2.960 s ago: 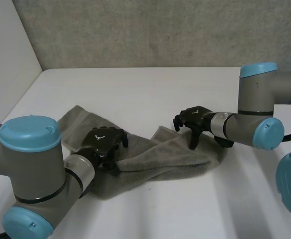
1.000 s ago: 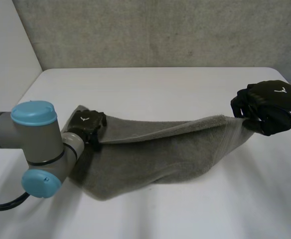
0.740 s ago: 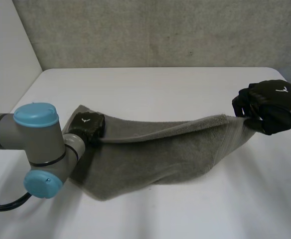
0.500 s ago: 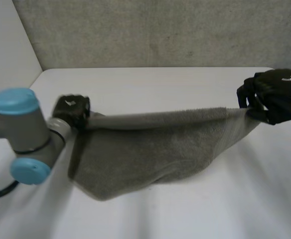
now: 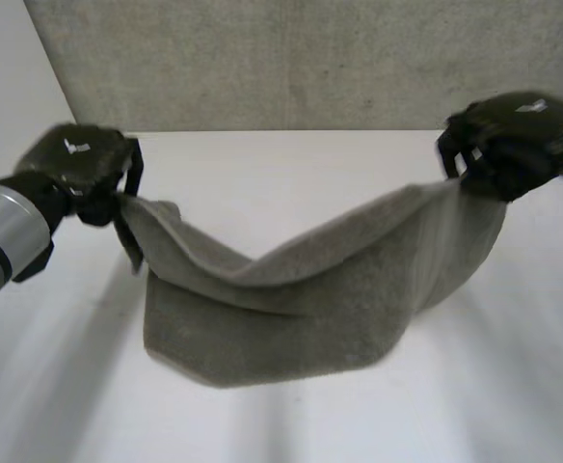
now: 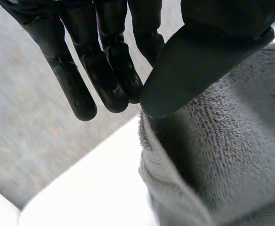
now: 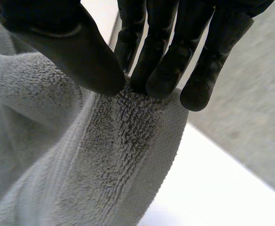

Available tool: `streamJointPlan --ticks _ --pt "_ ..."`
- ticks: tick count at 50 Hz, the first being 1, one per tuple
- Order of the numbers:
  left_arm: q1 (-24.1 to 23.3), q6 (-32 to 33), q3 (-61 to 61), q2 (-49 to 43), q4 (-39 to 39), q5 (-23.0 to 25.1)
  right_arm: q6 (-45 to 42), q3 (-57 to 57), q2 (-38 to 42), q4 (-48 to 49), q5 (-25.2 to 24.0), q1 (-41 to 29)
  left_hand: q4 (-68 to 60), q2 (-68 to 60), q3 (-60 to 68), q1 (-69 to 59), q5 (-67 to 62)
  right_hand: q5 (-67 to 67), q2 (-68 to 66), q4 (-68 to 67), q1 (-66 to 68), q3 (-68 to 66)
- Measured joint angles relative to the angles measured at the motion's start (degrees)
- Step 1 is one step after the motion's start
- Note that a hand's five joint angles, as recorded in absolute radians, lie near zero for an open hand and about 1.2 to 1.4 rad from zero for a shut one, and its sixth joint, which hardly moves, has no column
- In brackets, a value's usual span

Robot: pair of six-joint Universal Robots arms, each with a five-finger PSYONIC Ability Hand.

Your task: Fold the towel.

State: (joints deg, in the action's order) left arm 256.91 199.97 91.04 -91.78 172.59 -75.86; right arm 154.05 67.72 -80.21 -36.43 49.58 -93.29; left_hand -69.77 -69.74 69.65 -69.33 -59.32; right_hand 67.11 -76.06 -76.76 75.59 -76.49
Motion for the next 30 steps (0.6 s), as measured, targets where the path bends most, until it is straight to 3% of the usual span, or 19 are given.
streamJointPlan --ticks 7,13,16,23,27,30 --pt "0.8 5.6 -4.2 -11.8 -2.2 -1.5 -10.6 -6.4 13.1 -5.7 10.5 -8.9 0.0 0.0 0.0 0.0 0.0 0.0 0.0 0.0 0.0 0.0" --pt "0.7 6.7 -13.8 -22.7 -2.1 -5.0 -13.1 -15.8 23.4 -6.1 16.5 -13.0 0.0 0.0 0.0 0.0 0.0 0.0 0.0 0.0 0.0 0.0" --pt "0.6 6.6 -18.1 -26.0 -2.1 -6.0 -12.8 -20.5 26.7 -5.7 17.8 -14.0 0.0 0.0 0.0 0.0 0.0 0.0 0.0 0.0 0.0 0.0" --pt "0.1 5.2 -41.2 -34.1 -0.4 -7.2 -7.4 -45.1 36.9 0.3 21.3 -16.0 0.0 0.0 0.1 0.0 0.0 0.0 0.0 0.0 0.1 0.0" --pt "0.0 0.4 -56.0 -36.4 4.0 -8.7 -2.4 -61.1 41.4 8.6 24.8 -16.6 0.0 0.0 0.1 0.0 0.0 0.0 0.0 0.0 0.1 0.0" --pt "-0.1 -3.7 -61.8 -36.7 7.0 -10.0 0.4 -66.6 41.4 15.1 27.1 -16.6 0.0 0.0 0.1 0.0 0.0 0.0 -0.5 0.0 0.1 0.0"
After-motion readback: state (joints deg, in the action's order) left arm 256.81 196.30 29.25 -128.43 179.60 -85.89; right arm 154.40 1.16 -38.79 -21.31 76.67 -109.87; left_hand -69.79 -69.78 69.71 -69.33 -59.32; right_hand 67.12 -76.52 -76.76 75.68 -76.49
